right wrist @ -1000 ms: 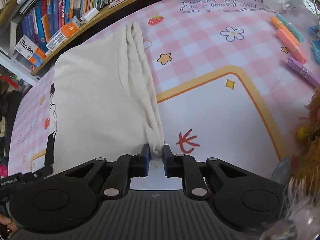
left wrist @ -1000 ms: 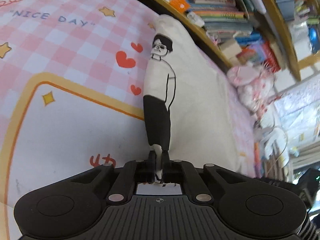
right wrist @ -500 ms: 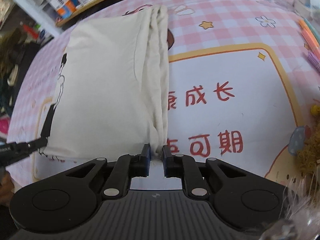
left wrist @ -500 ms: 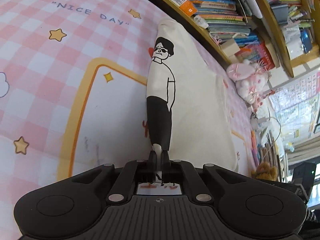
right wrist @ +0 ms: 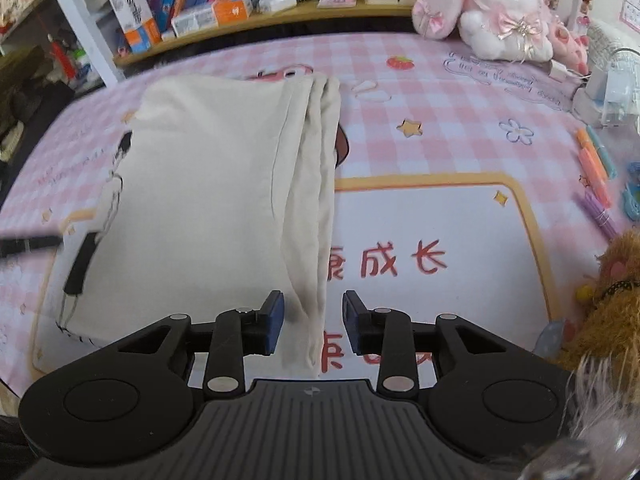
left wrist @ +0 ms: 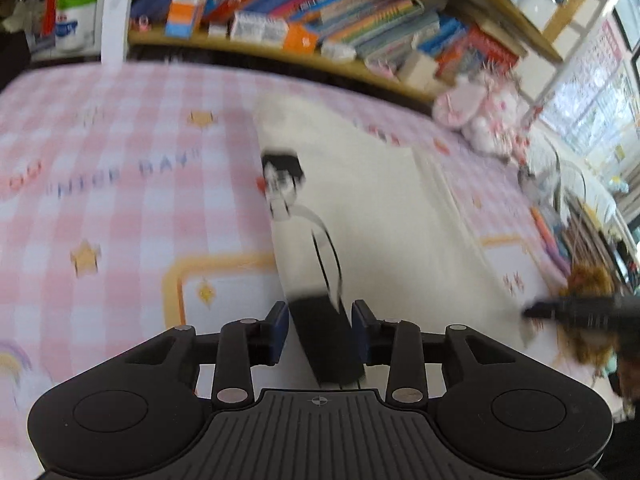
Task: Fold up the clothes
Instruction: 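Pinch the folded edge with both tools, straighten it, then open them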
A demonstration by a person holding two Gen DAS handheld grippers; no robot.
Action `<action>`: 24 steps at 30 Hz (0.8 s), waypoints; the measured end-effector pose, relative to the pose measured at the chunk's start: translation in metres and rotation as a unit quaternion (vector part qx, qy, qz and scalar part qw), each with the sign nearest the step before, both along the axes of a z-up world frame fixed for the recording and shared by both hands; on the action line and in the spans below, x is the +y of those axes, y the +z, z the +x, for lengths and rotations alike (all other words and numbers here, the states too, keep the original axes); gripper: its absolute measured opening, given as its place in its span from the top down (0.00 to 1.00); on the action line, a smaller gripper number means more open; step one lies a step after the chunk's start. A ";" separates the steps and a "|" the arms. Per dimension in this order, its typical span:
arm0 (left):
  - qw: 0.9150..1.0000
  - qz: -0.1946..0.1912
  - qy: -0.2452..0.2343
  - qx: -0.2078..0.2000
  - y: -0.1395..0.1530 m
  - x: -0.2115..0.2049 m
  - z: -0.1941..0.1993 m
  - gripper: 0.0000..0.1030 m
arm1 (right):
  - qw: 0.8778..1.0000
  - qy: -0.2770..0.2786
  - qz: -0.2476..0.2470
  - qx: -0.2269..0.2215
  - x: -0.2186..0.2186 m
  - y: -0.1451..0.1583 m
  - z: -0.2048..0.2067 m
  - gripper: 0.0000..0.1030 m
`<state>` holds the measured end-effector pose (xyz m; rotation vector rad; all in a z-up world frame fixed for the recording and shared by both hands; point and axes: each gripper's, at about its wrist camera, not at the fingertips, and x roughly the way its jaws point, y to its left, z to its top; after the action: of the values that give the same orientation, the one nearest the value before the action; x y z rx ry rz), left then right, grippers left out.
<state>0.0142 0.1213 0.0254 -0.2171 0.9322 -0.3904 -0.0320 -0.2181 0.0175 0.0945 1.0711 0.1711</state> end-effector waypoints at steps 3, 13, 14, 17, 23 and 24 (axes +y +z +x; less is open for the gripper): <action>1.000 0.002 0.013 -0.018 0.002 0.006 0.022 0.66 | 1.000 -0.002 -0.008 0.018 0.004 -0.012 0.002 0.72; 0.995 -0.055 0.082 -0.027 -0.013 0.033 0.113 0.47 | 0.999 0.001 -0.030 0.019 0.015 -0.014 0.004 0.72; 0.994 -0.071 0.082 -0.025 -0.014 0.034 0.121 0.48 | 0.999 0.002 -0.031 0.019 0.015 -0.014 0.004 0.72; 0.991 -0.107 0.078 -0.011 -0.020 0.030 0.148 0.48 | 0.999 -0.002 -0.033 0.022 0.015 -0.013 0.004 0.72; 0.986 -0.136 0.089 0.030 -0.042 0.023 0.192 0.48 | 0.999 -0.011 -0.039 0.021 0.017 -0.013 0.003 0.72; 0.984 -0.145 0.095 0.033 -0.045 0.025 0.197 0.48 | 0.999 -0.013 -0.038 0.022 0.017 -0.013 0.003 0.72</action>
<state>0.2116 0.1459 -0.0195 -0.5840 0.9083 -0.3432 -0.0291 -0.2013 0.0045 0.0431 1.1177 0.1046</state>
